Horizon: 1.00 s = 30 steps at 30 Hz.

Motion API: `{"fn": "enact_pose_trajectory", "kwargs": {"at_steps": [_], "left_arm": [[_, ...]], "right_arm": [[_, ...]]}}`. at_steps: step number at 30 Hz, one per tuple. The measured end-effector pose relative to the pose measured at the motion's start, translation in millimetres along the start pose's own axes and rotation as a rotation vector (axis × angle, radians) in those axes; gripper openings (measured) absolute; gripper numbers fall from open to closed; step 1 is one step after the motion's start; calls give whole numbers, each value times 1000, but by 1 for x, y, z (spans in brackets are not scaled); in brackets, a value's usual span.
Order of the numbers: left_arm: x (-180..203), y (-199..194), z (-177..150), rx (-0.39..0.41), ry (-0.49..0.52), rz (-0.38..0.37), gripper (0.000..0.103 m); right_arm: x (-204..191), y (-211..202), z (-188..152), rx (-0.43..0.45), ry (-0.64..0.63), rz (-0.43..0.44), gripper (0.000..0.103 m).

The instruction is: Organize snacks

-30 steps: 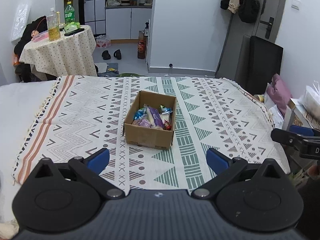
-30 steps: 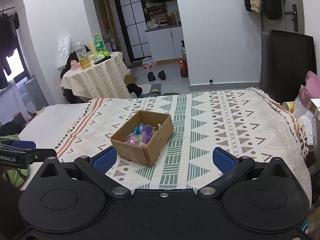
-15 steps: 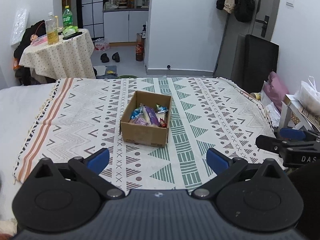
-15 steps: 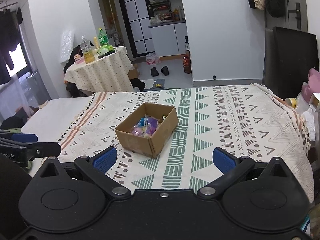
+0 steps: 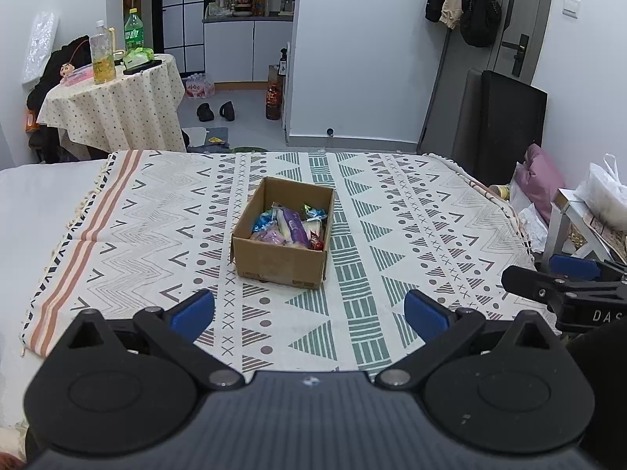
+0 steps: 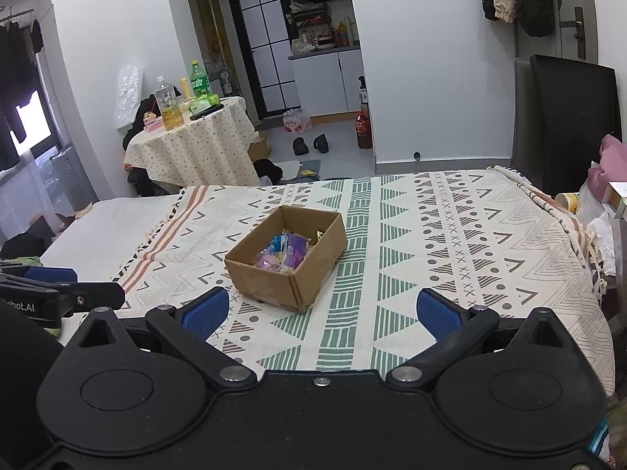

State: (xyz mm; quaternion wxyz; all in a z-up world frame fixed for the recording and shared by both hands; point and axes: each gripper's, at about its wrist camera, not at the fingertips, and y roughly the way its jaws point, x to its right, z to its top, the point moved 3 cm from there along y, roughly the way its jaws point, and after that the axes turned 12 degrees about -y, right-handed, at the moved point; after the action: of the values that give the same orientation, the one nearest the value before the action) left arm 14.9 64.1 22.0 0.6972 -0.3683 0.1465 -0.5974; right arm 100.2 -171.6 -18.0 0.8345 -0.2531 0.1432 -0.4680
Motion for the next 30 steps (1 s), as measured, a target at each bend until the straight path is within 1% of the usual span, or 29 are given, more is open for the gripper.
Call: {"fn": "enact_pose_trajectory", "kwargs": {"at_steps": [30], "left_arm": [[-1,0,-4,-2,-16,-4,103]], "right_arm": [[5,-2,1,5,9,-10,103]]}}
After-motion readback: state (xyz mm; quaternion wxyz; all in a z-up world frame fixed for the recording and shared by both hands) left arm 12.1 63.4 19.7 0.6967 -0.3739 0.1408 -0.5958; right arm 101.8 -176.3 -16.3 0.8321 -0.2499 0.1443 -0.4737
